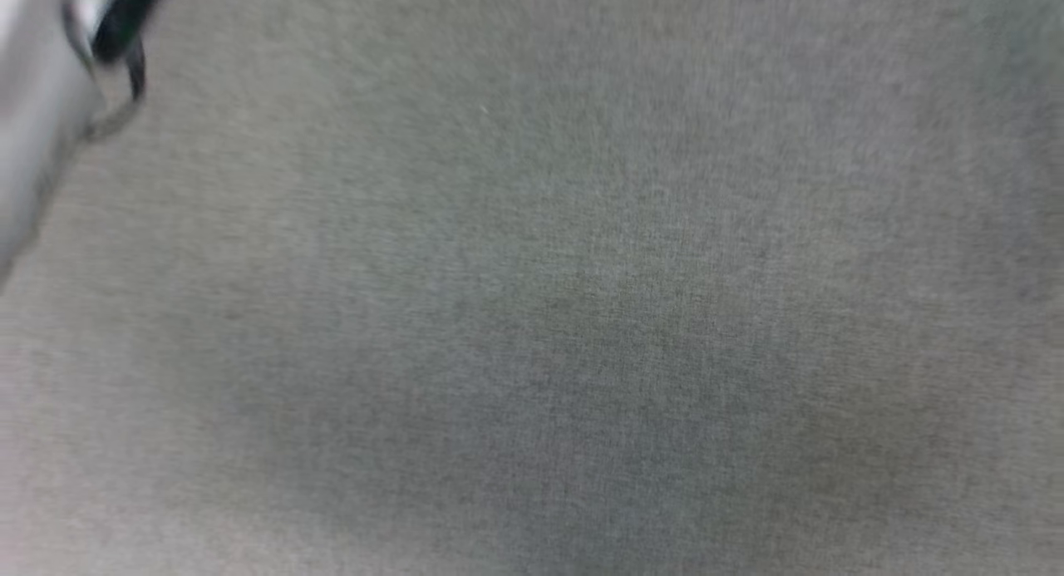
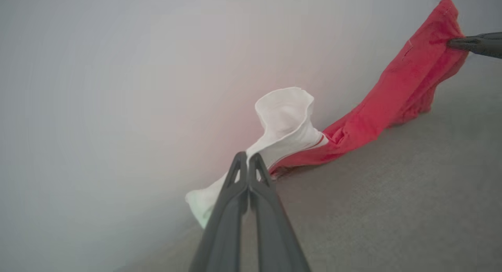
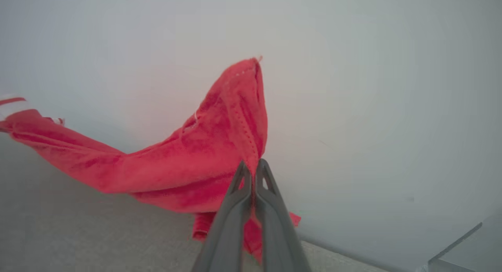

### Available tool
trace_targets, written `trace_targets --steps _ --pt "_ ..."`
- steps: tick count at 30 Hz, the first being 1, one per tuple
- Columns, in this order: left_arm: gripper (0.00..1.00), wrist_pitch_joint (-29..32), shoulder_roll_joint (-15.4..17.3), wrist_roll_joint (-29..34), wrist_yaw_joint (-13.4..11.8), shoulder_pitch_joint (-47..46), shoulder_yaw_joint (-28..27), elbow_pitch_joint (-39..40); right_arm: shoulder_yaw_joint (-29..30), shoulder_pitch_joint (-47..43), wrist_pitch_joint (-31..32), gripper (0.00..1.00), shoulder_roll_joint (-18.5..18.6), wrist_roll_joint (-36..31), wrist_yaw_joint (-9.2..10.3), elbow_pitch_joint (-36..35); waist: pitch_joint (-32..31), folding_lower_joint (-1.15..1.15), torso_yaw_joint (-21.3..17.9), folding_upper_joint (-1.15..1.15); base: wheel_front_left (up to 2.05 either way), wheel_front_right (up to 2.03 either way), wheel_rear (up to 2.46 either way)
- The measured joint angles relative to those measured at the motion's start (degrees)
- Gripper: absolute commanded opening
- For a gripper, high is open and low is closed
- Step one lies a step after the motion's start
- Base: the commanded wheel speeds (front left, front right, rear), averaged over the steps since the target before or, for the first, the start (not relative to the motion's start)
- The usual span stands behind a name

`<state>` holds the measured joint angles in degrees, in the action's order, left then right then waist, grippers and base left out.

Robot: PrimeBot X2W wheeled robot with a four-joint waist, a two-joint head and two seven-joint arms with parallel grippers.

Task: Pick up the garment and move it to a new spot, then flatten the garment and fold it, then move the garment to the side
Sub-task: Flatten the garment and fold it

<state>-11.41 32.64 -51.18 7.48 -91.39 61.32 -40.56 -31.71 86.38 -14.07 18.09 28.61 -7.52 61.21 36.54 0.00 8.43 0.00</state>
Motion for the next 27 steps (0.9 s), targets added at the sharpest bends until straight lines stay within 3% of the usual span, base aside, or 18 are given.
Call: trace_targets --steps 5,9,20,27 --pt "0.0 2.2 5.44 -4.55 -0.01 10.17 2.12 8.06 -3.13 -11.56 0.93 0.0 4.6 7.34 0.0 -7.48 -6.62 0.0 0.68 0.0 0.0 0.0 0.0" --pt "0.0 3.91 10.53 -8.24 -3.31 19.93 3.1 17.18 -4.37 -21.66 2.1 0.0 8.6 12.57 0.0 -14.14 -12.05 0.0 1.08 0.0 0.0 0.0 0.0" --pt "0.0 2.4 25.05 -17.85 -22.39 45.81 5.61 49.46 -1.35 -49.61 3.69 0.0 18.06 18.26 0.0 -30.76 -24.55 0.0 1.76 0.0 0.0 0.0 0.0" --pt "0.0 -0.52 29.28 -22.21 -32.44 56.93 7.22 61.05 4.89 -65.08 3.69 0.0 19.52 14.96 -0.01 -40.47 -28.6 0.0 1.91 0.0 0.0 0.0 0.0"
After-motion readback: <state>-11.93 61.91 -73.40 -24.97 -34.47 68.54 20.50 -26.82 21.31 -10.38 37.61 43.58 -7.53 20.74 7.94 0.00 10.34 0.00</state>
